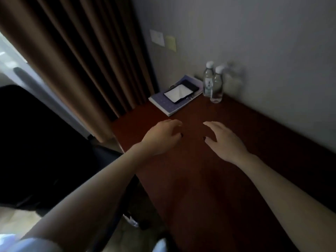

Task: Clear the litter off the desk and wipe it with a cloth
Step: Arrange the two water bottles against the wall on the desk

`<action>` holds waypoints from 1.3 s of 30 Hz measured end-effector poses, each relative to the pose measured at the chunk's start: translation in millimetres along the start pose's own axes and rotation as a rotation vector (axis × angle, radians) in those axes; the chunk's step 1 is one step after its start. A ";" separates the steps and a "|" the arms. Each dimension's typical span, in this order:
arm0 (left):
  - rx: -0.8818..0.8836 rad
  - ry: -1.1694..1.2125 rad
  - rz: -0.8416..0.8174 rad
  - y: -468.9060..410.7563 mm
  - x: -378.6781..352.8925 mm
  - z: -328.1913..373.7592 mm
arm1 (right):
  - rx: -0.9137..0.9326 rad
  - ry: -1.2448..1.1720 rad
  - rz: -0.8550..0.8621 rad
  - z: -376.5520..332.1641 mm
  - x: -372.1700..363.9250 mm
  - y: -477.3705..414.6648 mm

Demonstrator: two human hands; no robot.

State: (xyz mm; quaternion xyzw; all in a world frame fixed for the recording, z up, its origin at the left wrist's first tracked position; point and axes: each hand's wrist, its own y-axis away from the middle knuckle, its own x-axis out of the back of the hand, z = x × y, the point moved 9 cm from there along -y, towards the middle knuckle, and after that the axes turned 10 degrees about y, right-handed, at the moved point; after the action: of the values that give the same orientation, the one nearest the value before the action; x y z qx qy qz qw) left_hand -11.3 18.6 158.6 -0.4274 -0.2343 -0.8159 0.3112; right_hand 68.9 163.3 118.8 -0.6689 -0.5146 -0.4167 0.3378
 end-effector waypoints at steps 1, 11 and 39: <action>-0.018 0.058 -0.002 -28.9 -0.5 -2.4 | -0.031 -0.014 0.004 9.7 -1.9 -13.7; -0.206 0.477 -0.014 -293.0 8.6 -13.6 | -0.511 -0.069 0.066 102.5 16.1 -144.1; -0.714 0.664 -0.638 -310.3 -137.8 117.0 | -0.513 -0.428 0.250 190.9 49.5 -87.1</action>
State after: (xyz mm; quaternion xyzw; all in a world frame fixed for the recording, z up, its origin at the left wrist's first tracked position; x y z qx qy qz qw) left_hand -105.7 352.9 67.7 -0.1354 0.0481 -0.9880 -0.0566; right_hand 30.6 372.7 84.6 -0.8619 -0.3665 -0.3382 0.0916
